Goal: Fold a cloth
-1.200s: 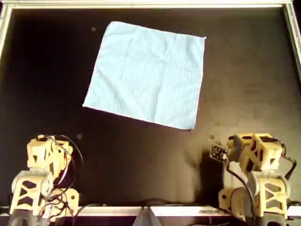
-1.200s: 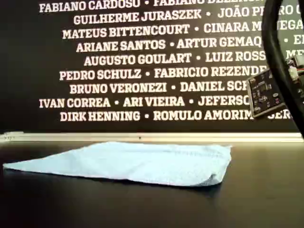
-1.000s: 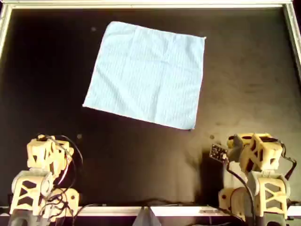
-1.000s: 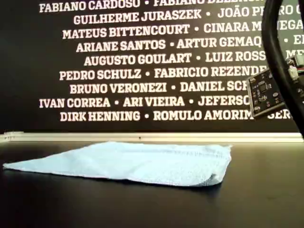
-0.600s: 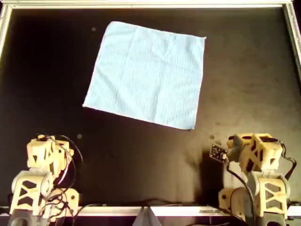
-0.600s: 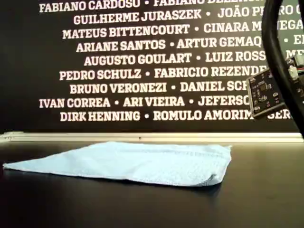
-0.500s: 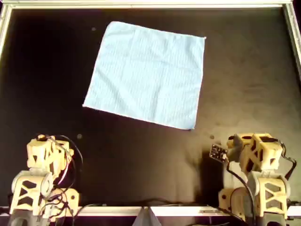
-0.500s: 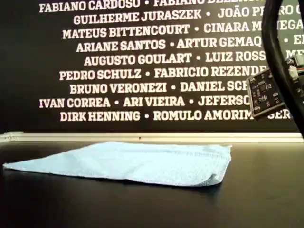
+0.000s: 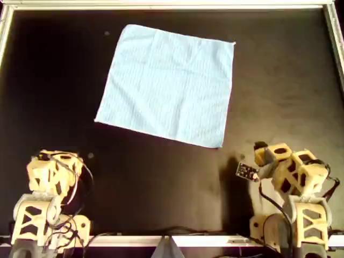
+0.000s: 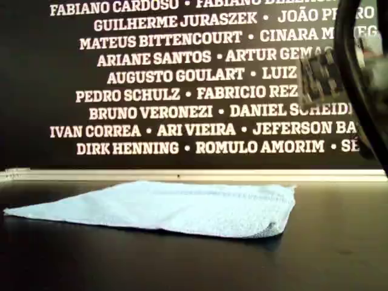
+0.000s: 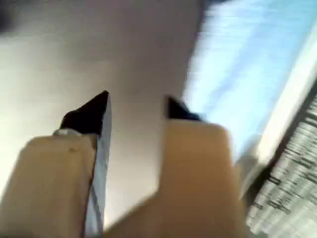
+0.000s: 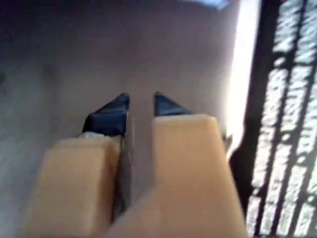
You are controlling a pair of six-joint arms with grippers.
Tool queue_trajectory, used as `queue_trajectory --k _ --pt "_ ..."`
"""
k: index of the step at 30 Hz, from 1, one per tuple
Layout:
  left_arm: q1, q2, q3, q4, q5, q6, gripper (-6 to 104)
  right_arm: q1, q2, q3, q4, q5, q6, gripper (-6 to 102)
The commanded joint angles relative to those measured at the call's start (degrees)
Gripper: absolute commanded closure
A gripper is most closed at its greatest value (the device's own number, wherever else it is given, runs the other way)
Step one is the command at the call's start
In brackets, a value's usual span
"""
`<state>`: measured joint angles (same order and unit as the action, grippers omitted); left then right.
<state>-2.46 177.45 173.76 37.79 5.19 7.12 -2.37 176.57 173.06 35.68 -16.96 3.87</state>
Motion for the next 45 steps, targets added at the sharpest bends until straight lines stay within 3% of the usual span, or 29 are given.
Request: queue_trajectory --k 1,5,9,12,18,29,32,36,39,45 --pt "0.5 0.8 -1.0 -2.9 0.5 -0.2 32 0.3 2.1 0.4 -4.5 -3.2 0.44 62" --pt "-1.1 0.7 -1.0 -2.9 0.5 -0.2 19 0.2 2.0 0.5 -4.7 -6.0 0.44 54" --pt "-2.9 0.5 -1.0 -2.8 0.5 -0.2 13 0.3 2.0 0.4 -4.7 -6.5 -0.26 52" --pt "-3.0 0.5 -1.0 -2.7 -0.6 -0.2 14 0.3 2.0 0.4 -4.7 -6.5 0.44 52" --pt "-3.0 0.5 -1.0 -2.7 0.4 -0.1 14 0.2 2.0 -0.7 -5.0 -6.5 0.44 52" --pt "-3.3 0.4 -1.1 -3.4 0.5 0.9 14 4.0 1.8 -1.5 -5.3 -5.4 -0.7 52" --pt "-4.0 -0.6 -1.1 -3.9 0.5 3.0 14 4.1 1.8 -1.2 -5.4 -5.4 -1.23 52" --pt "-8.4 -1.1 -1.7 -4.0 0.4 7.3 14 4.2 1.5 -1.1 -5.4 -5.4 -3.43 52" --pt "-10.1 -1.1 -2.0 -5.0 0.4 7.8 14 4.2 0.5 -1.8 -5.4 -5.5 -3.43 52" --pt "-9.4 -10.2 -7.7 -14.2 -0.7 6.9 20 4.3 -13.9 -12.1 -5.4 -6.4 -2.55 52"
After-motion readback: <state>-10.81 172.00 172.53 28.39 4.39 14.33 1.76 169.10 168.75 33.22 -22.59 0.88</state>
